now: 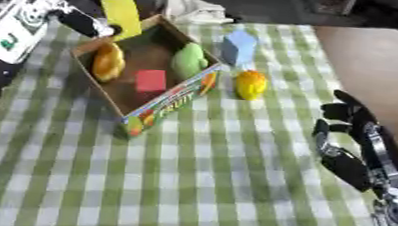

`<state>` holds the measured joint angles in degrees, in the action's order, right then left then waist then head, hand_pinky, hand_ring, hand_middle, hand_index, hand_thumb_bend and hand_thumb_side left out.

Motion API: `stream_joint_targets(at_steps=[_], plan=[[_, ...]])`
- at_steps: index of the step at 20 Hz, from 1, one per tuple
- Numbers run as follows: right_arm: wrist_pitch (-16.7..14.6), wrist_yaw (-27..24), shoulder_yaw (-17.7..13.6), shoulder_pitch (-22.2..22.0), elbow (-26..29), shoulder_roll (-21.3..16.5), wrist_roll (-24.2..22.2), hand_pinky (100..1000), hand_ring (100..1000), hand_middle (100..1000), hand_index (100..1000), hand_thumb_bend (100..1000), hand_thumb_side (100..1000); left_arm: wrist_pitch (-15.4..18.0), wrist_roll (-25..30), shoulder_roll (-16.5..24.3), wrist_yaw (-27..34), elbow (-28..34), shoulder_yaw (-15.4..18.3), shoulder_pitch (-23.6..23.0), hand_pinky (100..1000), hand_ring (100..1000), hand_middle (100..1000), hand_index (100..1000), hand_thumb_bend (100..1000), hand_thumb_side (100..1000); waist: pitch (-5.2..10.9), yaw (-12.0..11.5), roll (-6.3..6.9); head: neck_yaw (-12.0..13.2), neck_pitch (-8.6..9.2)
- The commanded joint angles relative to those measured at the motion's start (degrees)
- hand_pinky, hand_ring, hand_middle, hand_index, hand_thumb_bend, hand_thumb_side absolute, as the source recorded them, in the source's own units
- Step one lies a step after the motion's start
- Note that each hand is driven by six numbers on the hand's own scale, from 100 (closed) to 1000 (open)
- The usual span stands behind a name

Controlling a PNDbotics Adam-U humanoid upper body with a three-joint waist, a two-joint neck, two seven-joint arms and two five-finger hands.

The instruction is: Pick up objects on the table and place them in the box.

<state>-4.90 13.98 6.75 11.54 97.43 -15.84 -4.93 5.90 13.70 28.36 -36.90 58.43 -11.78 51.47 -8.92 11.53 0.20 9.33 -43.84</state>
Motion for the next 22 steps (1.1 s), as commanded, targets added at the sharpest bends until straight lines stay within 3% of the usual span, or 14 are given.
stream_joint_targets(at_steps=[1, 5, 7, 9, 11, 17, 22], plan=[[-0.1, -0.3, -0.2, 0.6, 0.4, -0.4, -0.1, 728, 797, 751, 960, 100, 283, 1.4, 1.6, -0.4, -1.1, -0.7, -0.4, 1.2, 729, 676, 648, 776, 720, 321, 1.0, 0.0, -0.12, 0.1, -0.27], [0.0, -0.3, -0.4, 0.8, 0.4, -0.6, 0.0, 729, 797, 752, 960, 100, 294, 2.2, 3.5, 0.8, -1.6, 1.4, -0.9, 0.1, 788, 753, 754, 854, 925, 485, 0.96, -0.2, -0.06, -0.3, -0.27], [0.0, -0.1, -0.6, 1.1, 0.5, -1.0, 0.1, 729, 798, 752, 960, 108, 312, 1.9, 3.6, 2.0, -0.6, 3.5, -0.6, -0.8, 801, 768, 776, 863, 967, 524, 0.97, -0.4, 0.01, -0.4, -0.27], [0.2, 0.3, -0.7, 2.1, 0.5, -2.1, 0.1, 730, 798, 753, 961, 113, 315, 1.5, 3.4, 3.8, 1.5, 6.5, 0.1, -1.9, 804, 772, 784, 861, 967, 539, 0.99, -0.7, 0.07, -0.6, -0.27], [0.5, 1.0, -0.6, 4.2, 0.4, -4.2, -0.3, 733, 801, 757, 962, 116, 304, 0.8, 2.8, 6.1, 5.0, 10.9, 1.3, -3.8, 786, 750, 757, 848, 912, 539, 1.03, -1.1, 0.1, -1.0, -0.27], [1.5, 4.0, 2.6, 14.7, -3.0, -13.6, -5.2, 743, 812, 777, 967, 130, 254, -4.0, -1.2, 11.3, 21.4, 27.2, 6.9, -14.3, 748, 700, 697, 809, 844, 519, 1.83, -3.4, 0.41, -2.1, -0.27], [0.7, 4.6, 8.0, 24.8, -11.6, -18.2, -13.9, 755, 839, 830, 978, 152, 229, -8.1, -4.8, 8.9, 30.6, 36.4, 12.0, -24.8, 730, 679, 671, 788, 820, 512, 2.72, -6.0, 0.77, -4.4, -0.27]])
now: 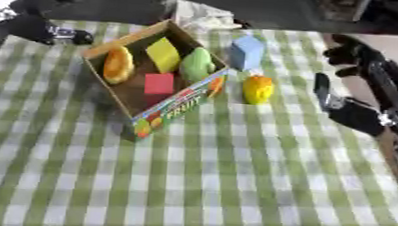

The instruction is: Pick up objects on the table and place them in the box.

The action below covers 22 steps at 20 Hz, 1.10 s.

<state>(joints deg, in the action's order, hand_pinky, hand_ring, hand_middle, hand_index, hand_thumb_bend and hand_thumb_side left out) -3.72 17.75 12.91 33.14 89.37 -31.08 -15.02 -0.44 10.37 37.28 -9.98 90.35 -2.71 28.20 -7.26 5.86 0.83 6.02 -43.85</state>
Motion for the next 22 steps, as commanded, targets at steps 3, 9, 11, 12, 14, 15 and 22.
stream_joint_targets(at_steps=[3, 9, 11, 12, 14, 15, 22], plan=[[-2.1, 3.9, 3.6, 8.2, -11.5, -1.6, -9.1, 769, 868, 874, 987, 214, 184, -3.9, -3.0, -3.7, 6.4, 7.6, 5.4, -6.7, 721, 668, 658, 781, 808, 513, 1.4, -1.4, 0.33, -2.1, -0.27], [-6.4, 17.3, 2.6, 14.6, -27.8, 5.0, -14.0, 808, 927, 937, 1000, 302, 198, -6.0, -2.0, -9.6, 7.2, 12.1, 7.9, -14.9, 720, 664, 652, 783, 795, 530, 1.73, -3.1, 0.59, -4.0, -0.27], [-7.2, 21.1, 1.1, 15.7, -32.7, 7.2, -14.2, 808, 924, 926, 999, 303, 223, -6.3, -1.5, -11.1, 6.8, 13.1, 8.6, -16.7, 718, 659, 646, 782, 793, 532, 1.78, -3.5, 0.66, -4.5, -0.27], [-7.5, 22.7, 0.3, 16.1, -34.9, 8.2, -14.0, 808, 923, 924, 997, 305, 230, -6.5, -1.3, -11.8, 6.7, 13.5, 8.9, -17.5, 717, 657, 644, 782, 792, 533, 1.81, -3.7, 0.68, -4.7, -0.27], [-7.7, 25.8, -1.5, 16.9, -39.2, 10.1, -12.9, 810, 926, 927, 995, 307, 244, -6.9, -0.9, -12.9, 6.4, 14.2, 9.3, -18.7, 716, 654, 640, 781, 789, 534, 1.87, -4.1, 0.74, -4.9, -0.27], [-7.7, 27.4, -2.3, 17.3, -41.0, 11.0, -12.0, 809, 925, 926, 994, 308, 255, -7.0, -0.6, -13.5, 6.2, 14.4, 9.4, -19.1, 716, 653, 639, 780, 788, 534, 1.9, -4.3, 0.78, -5.0, -0.27], [-7.1, 33.6, -5.7, 18.6, -47.7, 14.4, -5.4, 772, 846, 835, 930, 277, 259, -8.0, -0.2, -15.8, 6.2, 14.6, 9.7, -20.4, 712, 647, 631, 777, 781, 532, 2.05, -5.2, 0.85, -5.2, -0.27]])
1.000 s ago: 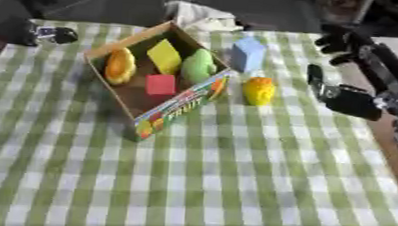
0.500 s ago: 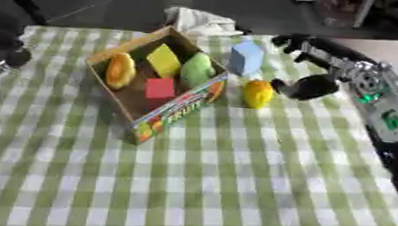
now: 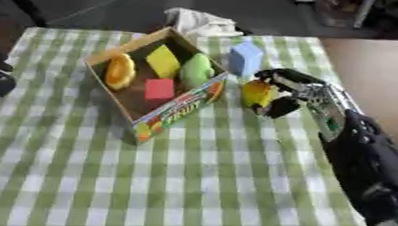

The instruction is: Pick up objects on the table and place them in the box.

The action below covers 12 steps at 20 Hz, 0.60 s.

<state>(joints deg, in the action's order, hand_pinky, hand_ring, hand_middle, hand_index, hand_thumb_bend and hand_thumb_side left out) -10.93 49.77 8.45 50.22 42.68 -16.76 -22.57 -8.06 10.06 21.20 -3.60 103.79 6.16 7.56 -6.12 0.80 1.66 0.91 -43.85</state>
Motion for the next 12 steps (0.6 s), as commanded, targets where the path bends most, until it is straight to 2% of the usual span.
stream_joint_targets(at_steps=[1, 3, 5, 6, 7, 11, 12], plan=[[0.3, 1.8, -1.5, 1.5, -1.2, 0.4, 3.7, 756, 814, 793, 902, 270, 240, -0.5, 0.2, 0.1, -0.1, 1.1, 0.8, 0.1, 712, 646, 630, 777, 780, 532, 0.91, -0.2, 0.03, -0.1, -0.27], [0.7, 2.3, -1.8, 1.4, -1.5, 0.8, 7.3, 726, 756, 715, 842, 250, 198, -0.6, 0.3, -0.2, 0.0, 0.9, 0.7, -0.1, 711, 645, 628, 776, 777, 530, 0.94, -0.4, 0.05, 0.0, -0.27], [1.5, 3.2, -2.1, 1.3, -1.6, 1.1, 12.0, 689, 683, 606, 748, 232, 119, -0.8, 0.4, -0.6, 0.2, 0.8, 0.7, -0.2, 710, 643, 627, 775, 774, 529, 0.97, -0.5, 0.08, -0.1, -0.27], [1.9, 3.7, -2.1, 1.1, -1.6, 1.2, 14.6, 684, 672, 591, 734, 229, 107, -0.9, 0.4, -0.7, 0.2, 0.8, 0.7, -0.3, 710, 643, 627, 775, 774, 529, 0.97, -0.5, 0.1, -0.1, -0.27], [2.3, 4.1, -2.2, 1.1, -1.5, 1.3, 17.2, 650, 606, 500, 641, 204, 100, -0.9, 0.4, -0.8, 0.3, 0.7, 0.7, -0.4, 709, 642, 626, 775, 771, 527, 0.97, -0.6, 0.11, 0.0, -0.27], [4.0, 3.9, -2.4, 1.0, -0.4, 1.2, 27.3, 609, 529, 389, 526, 160, 100, -1.2, 0.5, -1.2, 0.3, 0.6, 0.7, -0.7, 709, 641, 625, 775, 768, 525, 0.96, -0.6, 0.08, 0.2, -0.27], [4.3, 3.2, -2.2, 1.2, 0.2, 1.0, 28.9, 607, 527, 390, 526, 100, 100, -1.3, 0.5, -1.3, 0.3, 0.5, 0.7, -0.8, 709, 641, 624, 775, 767, 525, 0.96, -0.6, 0.05, 0.2, -0.27]])
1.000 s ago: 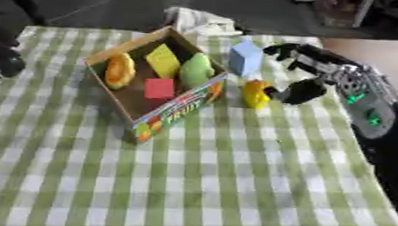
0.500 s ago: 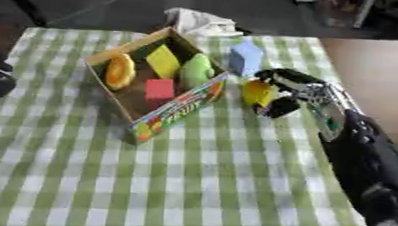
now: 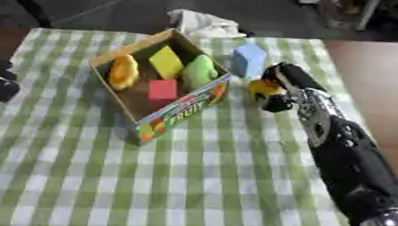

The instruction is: Pick up objects on the table and place them in the box.

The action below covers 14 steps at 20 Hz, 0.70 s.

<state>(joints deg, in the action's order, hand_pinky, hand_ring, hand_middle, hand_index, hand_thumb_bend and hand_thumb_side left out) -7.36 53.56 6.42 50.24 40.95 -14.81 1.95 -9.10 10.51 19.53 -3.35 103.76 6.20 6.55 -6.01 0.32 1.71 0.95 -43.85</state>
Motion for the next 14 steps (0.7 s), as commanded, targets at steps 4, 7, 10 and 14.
stream_joint_targets(at_steps=[4, 7, 10, 14], plan=[[1.0, -5.1, 1.3, 2.4, 6.4, -1.7, 5.8, 606, 530, 391, 531, 132, 100, -0.5, 0.1, -0.2, 0.2, 0.3, 0.9, 0.1, 709, 640, 623, 774, 763, 526, 0.84, -0.3, -0.11, 0.2, -0.27], [1.0, -9.8, 3.1, 4.0, 10.7, -1.6, 4.2, 607, 535, 401, 545, 115, 100, -0.6, 0.1, -0.5, 0.2, 0.3, 1.0, 0.1, 709, 640, 623, 774, 757, 528, 0.97, -1.0, -0.16, 0.0, -0.27], [0.8, -13.3, 5.3, 6.2, 13.7, 0.0, 1.4, 611, 541, 409, 555, 107, 100, -0.7, 0.3, -0.9, 0.2, 0.5, 0.9, 0.1, 708, 639, 622, 773, 757, 528, 1.06, -2.2, -0.21, -0.8, -0.27], [-1.0, -14.3, 7.5, 8.4, 14.7, 3.2, -3.6, 632, 578, 456, 608, 113, 100, -0.8, 0.4, -1.5, 0.2, 0.5, 0.6, 0.1, 708, 638, 620, 770, 700, 541, 1.14, -4.3, -0.34, -2.1, -0.27]])
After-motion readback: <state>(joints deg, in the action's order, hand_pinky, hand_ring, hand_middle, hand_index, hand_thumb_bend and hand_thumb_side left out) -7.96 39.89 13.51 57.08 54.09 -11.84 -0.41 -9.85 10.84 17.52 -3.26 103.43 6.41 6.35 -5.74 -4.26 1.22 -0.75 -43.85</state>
